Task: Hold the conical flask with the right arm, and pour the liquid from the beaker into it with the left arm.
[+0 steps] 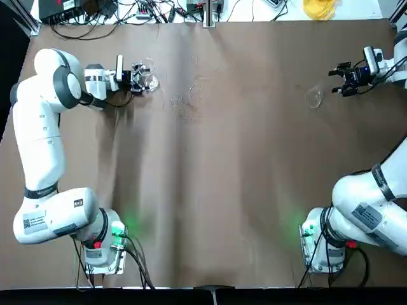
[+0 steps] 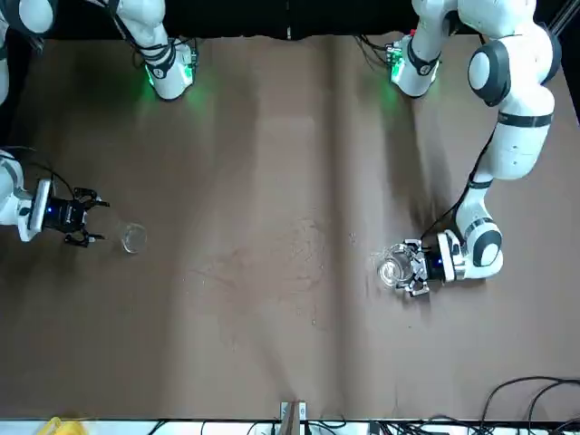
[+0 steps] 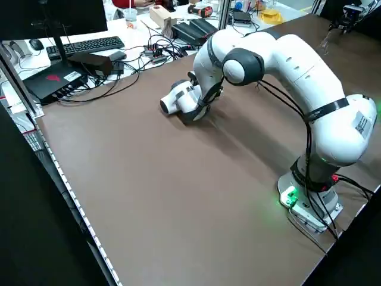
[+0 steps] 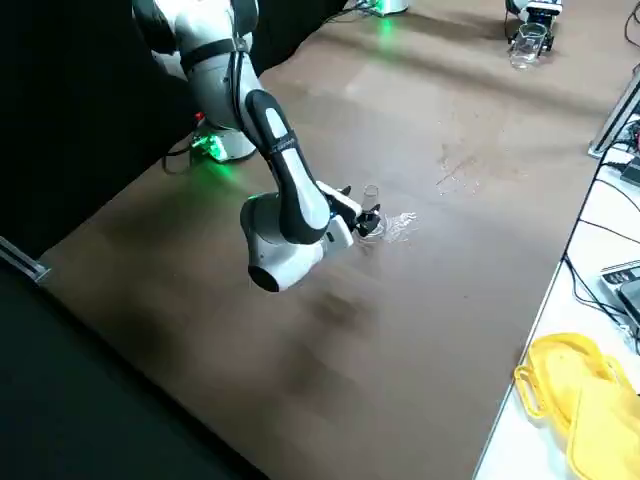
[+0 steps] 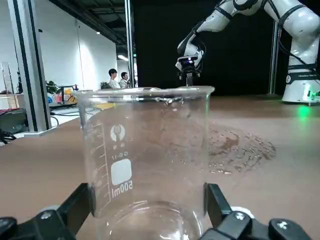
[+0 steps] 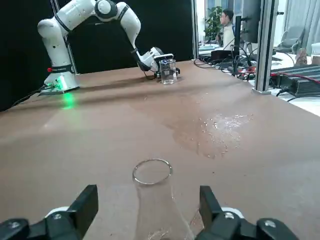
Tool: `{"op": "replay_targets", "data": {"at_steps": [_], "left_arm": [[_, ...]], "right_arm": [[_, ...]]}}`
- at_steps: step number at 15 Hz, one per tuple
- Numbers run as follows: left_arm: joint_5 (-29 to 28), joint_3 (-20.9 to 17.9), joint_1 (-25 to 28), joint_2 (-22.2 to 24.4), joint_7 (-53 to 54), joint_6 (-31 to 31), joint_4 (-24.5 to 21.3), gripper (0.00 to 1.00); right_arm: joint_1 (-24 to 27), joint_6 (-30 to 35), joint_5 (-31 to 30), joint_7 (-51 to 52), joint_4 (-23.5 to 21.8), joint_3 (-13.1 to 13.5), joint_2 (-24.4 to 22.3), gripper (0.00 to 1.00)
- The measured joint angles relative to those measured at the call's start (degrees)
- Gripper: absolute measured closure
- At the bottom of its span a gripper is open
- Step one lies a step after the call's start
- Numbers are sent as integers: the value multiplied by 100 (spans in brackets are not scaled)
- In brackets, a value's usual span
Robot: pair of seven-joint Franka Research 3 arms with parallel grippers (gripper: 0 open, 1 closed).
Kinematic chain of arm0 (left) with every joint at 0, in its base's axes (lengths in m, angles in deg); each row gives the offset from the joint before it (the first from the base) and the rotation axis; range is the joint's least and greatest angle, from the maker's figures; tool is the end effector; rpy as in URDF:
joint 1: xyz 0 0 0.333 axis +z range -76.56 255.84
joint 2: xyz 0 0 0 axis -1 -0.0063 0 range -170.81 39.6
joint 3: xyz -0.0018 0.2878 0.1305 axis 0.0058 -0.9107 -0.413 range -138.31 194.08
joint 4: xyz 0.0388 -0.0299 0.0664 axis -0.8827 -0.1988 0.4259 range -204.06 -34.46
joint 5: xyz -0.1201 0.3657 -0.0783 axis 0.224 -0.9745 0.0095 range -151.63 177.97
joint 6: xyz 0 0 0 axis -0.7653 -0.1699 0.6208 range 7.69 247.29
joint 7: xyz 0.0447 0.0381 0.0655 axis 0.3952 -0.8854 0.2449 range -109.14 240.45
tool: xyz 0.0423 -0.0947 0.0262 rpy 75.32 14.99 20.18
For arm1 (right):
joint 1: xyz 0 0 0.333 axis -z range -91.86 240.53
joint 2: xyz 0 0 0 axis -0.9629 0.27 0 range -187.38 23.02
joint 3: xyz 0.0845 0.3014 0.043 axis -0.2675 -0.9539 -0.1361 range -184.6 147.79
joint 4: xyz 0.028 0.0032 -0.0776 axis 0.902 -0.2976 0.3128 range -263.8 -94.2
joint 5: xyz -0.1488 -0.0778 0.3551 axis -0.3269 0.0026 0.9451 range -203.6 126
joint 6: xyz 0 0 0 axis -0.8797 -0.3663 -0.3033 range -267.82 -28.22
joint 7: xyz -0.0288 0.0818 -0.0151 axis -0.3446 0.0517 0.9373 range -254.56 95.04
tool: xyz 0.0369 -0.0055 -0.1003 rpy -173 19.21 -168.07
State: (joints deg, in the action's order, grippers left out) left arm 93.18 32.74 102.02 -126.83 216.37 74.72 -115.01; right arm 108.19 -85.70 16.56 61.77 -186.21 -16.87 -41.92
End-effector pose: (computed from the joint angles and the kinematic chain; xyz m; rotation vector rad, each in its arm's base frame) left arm 0.6330 -0.0130 0.0500 1.2605 -1.2581 1.2514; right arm 0.5286 -0.2557 0.1843 -1.5093 -1.3174 -1.0353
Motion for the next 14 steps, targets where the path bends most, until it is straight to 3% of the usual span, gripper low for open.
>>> {"op": "replay_targets", "data": {"at_steps": [14], "left_arm": [[339, -1, -296, -35, -85, 225, 1, 0]], "right_arm": [[-11, 20, 197, 425, -115, -193, 311, 16]]}}
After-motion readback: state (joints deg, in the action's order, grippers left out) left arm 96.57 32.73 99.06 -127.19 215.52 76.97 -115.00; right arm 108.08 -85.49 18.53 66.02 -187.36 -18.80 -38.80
